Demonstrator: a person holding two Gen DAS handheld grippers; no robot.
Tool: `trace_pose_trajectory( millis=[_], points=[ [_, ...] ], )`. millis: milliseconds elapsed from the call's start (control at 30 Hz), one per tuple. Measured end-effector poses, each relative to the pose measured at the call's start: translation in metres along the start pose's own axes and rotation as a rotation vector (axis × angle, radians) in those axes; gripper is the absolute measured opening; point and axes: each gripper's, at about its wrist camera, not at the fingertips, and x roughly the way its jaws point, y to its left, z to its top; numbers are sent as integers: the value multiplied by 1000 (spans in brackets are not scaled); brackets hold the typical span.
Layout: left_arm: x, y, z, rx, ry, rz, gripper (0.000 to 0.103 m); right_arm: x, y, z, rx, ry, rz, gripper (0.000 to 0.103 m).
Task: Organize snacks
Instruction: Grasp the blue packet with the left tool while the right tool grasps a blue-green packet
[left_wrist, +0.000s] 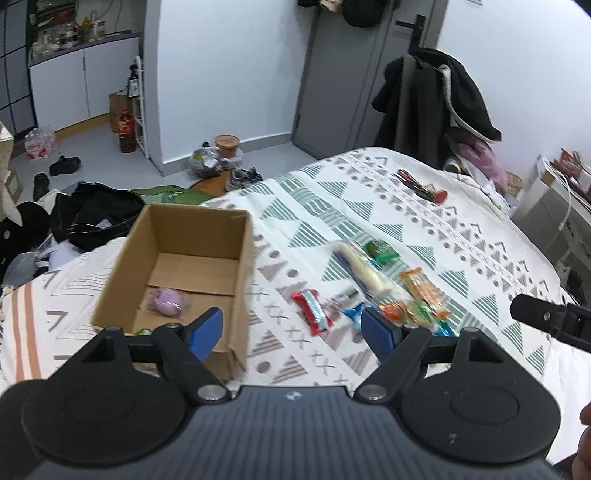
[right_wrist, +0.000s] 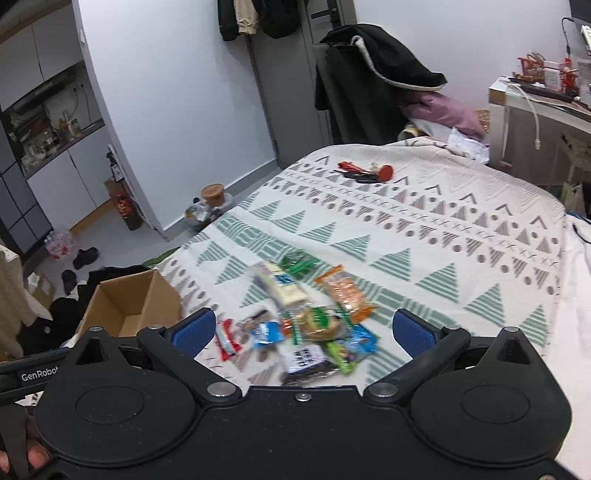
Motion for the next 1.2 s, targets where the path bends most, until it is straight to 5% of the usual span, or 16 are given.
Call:
trace_pose_trajectory(
  millis=[733, 1067, 1200],
  points=[
    [49, -56, -15, 51, 54, -29, 85, 21, -59, -13, 149, 17, 7, 103],
    [91, -60, -14, 3, 90, -56, 85, 57, -55, -11, 113, 110, 43, 103],
    [107, -61, -14, -21, 101, -68, 85, 72, -60, -11, 139, 152, 53, 88]
  ],
)
